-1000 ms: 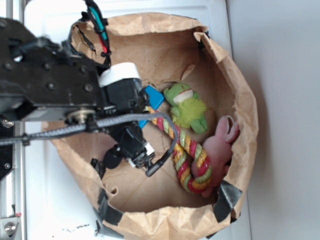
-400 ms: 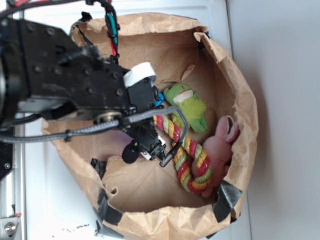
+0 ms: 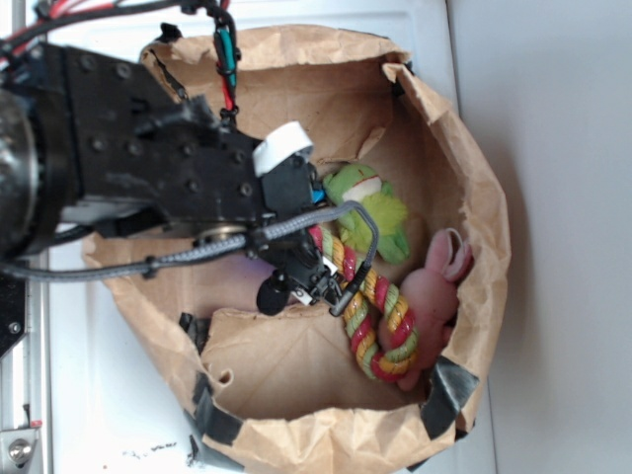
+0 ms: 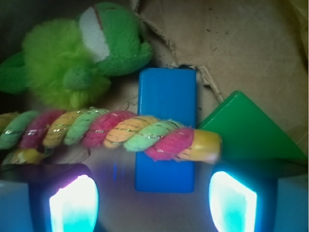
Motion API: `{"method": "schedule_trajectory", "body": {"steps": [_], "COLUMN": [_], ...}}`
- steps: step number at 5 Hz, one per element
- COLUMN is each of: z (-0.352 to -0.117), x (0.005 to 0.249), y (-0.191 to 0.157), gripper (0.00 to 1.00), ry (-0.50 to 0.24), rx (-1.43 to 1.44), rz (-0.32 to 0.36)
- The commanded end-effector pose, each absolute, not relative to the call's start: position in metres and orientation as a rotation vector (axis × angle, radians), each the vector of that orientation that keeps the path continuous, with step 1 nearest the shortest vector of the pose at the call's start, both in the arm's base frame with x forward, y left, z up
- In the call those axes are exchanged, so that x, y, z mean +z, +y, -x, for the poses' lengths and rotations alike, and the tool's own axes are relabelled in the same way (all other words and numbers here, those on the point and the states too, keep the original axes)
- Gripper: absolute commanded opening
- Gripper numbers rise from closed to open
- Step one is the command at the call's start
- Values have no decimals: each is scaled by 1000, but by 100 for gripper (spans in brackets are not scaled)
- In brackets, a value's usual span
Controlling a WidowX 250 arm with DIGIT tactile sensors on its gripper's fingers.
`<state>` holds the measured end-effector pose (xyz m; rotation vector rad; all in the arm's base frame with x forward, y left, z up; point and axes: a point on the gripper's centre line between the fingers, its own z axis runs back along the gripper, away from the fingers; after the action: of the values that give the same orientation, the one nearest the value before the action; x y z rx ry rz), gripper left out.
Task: Grab the blue block.
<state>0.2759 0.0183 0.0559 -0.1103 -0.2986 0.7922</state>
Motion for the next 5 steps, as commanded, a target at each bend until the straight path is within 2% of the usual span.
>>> {"method": "schedule_trajectory", "body": {"steps": [1,2,3,5], "z": [-284,-284,-287,-282], "x": [68,68,63,53], "y": [18,18,19,12], "gripper": [100,100,100,100], "ry": [-341,-341,-334,-364], "rx": [784,784,826,849], "rz": [127,127,186,210]}}
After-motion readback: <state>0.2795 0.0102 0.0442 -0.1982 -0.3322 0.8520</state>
